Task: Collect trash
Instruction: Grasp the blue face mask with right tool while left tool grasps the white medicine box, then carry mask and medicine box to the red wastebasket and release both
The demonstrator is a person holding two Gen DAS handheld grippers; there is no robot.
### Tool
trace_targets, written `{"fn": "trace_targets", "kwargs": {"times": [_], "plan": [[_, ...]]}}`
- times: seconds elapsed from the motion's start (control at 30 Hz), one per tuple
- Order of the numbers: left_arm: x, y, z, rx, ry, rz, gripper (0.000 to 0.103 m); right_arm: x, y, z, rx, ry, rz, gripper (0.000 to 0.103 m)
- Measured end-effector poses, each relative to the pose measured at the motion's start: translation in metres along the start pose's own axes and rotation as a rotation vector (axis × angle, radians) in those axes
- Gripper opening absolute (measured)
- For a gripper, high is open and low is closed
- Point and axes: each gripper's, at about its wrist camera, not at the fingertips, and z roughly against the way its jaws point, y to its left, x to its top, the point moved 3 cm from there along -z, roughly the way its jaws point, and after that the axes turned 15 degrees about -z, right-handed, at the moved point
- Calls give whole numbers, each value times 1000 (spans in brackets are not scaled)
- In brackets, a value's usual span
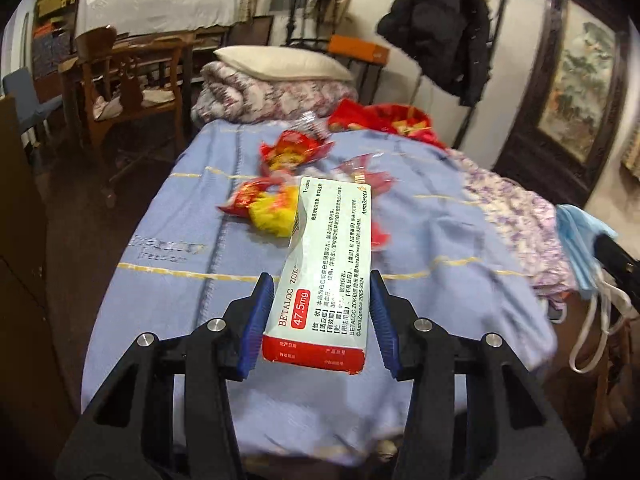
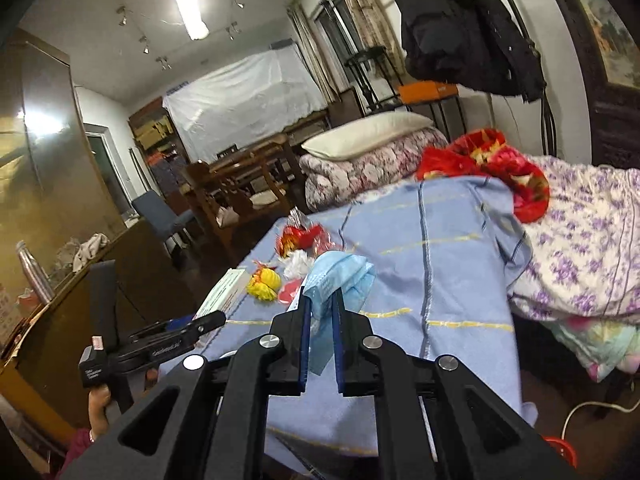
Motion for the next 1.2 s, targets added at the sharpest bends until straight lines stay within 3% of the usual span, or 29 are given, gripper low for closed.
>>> {"fn": "trace_targets", "kwargs": {"times": [0.23,0.47,0.63,0.9,0.93,1.0,1.2], "plan": [[16,-87,39,-94,-42,-128,48,1,-18,68,-15,-70,3,11],[20,-198,47,-259,-24,-271,48,-2,-76,153,-92,-171,-36,11],[9,-283,33,-354,34,-391,48,-1,-130,194,-148,-232,-97,11],[-22,-388,-21,-422,164,-570,50,-13,-223,232,-246,-300,-215,11],[-27,-400,-31,-426,187,-588,54,-17,-237,234,-254,-298,-244,11],[-33,-410,-44,-409,214,-602,74,-21,-255,235,-268,-291,-286,11],[-43,-408,-65,-360,240,-604,83,-39,-291,220,-282,-226,-354,11]]}}
